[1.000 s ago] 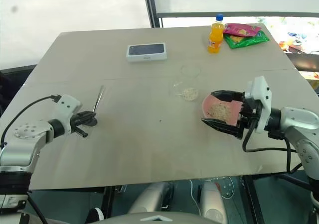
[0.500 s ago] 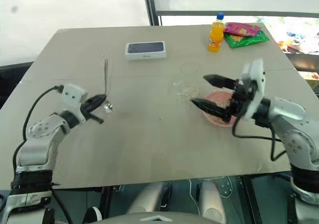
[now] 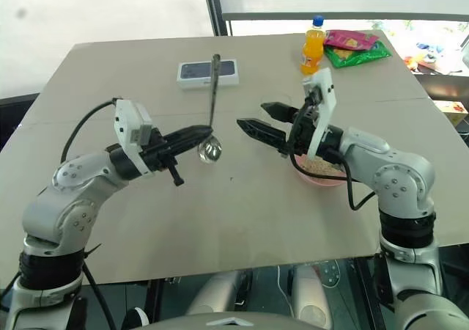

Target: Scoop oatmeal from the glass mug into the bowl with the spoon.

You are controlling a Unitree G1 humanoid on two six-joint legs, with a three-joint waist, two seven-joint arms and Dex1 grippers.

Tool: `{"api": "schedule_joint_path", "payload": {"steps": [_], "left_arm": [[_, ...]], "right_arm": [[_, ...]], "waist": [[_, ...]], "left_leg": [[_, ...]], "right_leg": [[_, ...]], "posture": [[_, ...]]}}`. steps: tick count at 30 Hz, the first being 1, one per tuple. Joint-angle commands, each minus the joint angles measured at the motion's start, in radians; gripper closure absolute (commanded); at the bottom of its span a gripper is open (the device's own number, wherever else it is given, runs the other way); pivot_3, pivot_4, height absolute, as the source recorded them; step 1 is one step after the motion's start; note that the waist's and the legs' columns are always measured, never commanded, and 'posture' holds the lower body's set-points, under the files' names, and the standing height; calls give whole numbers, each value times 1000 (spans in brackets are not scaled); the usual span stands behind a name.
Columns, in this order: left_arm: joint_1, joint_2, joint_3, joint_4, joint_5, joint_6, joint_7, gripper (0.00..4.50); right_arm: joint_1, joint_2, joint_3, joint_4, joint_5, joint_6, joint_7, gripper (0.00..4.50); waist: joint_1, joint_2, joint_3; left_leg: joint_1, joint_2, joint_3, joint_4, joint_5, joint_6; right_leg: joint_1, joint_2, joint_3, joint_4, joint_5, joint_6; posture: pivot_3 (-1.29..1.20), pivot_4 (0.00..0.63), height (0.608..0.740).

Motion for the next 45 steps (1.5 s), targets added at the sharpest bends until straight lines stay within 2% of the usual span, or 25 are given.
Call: {"api": "schedule_joint_path", "payload": {"steps": [1,5,18,19,22,24,26,28,36,39,42,45], "left_arm": [[11,31,-10,-47,-104,71,-55,4463],[10,56,-40,-39,-151,128,-93,4463],[-31,66,-81,3,-174,147,-175,4463],[-32,68,-83,5,-172,148,-179,4500],[-38,68,-79,19,-169,146,-184,4500],[-39,72,-76,26,-167,147,-187,4500],[-31,85,-70,32,-166,150,-197,4500],[-23,98,-62,37,-167,151,-206,4500],[-41,92,-22,79,-152,141,-143,4500],[-40,92,-15,82,-152,141,-127,3612],[-33,81,-9,79,-133,123,-96,2161],[-11,69,30,61,-163,136,-60,2161]], "right_arm": [[-34,28,-8,0,78,19,13,0],[-71,53,-18,10,183,42,38,0],[-83,46,12,30,225,70,52,0],[-80,45,12,28,227,71,52,529],[-65,34,9,26,220,64,59,1577],[-58,25,4,28,214,59,63,2687],[-54,14,-2,29,211,55,68,3424],[-53,6,-5,29,214,54,71,4390],[-44,-9,0,31,200,51,72,4474],[-46,-5,1,42,193,45,56,4500],[-48,-1,-10,55,208,44,33,4500],[-27,-16,-37,57,233,49,5,4500]], "waist": [[-5,0,0],[-9,1,0],[-9,1,0],[-9,1,0],[-8,1,0],[-8,1,0],[-8,1,0],[-8,1,0],[-8,1,0],[-8,1,0],[-8,1,0],[-8,1,0]], "left_leg": [[0,0,0,0,0,0],[1,0,0,0,0,0],[1,0,0,0,0,0],[1,0,0,0,0,0],[1,0,0,0,0,0],[1,0,1,0,0,0],[1,0,1,0,0,0],[1,0,1,0,0,0],[1,0,1,0,0,0],[1,0,1,0,0,0],[1,0,1,0,0,0],[1,0,1,0,0,0]], "right_leg": [[0,0,0,0,0,0],[0,1,0,1,0,0],[0,1,1,1,0,0],[0,1,1,1,0,0],[0,1,1,1,0,0],[0,1,1,1,0,0],[0,1,1,1,0,0],[0,1,1,1,0,0],[0,1,1,1,0,0],[0,1,1,1,0,0],[0,1,1,1,0,0],[0,0,1,1,0,0]], "posture": [[0,150,740],[0,150,740],[0,150,740],[0,150,740],[0,150,740],[0,150,740],[0,150,740],[0,150,740],[0,150,740],[0,150,740],[0,150,740],[0,150,740]]}}
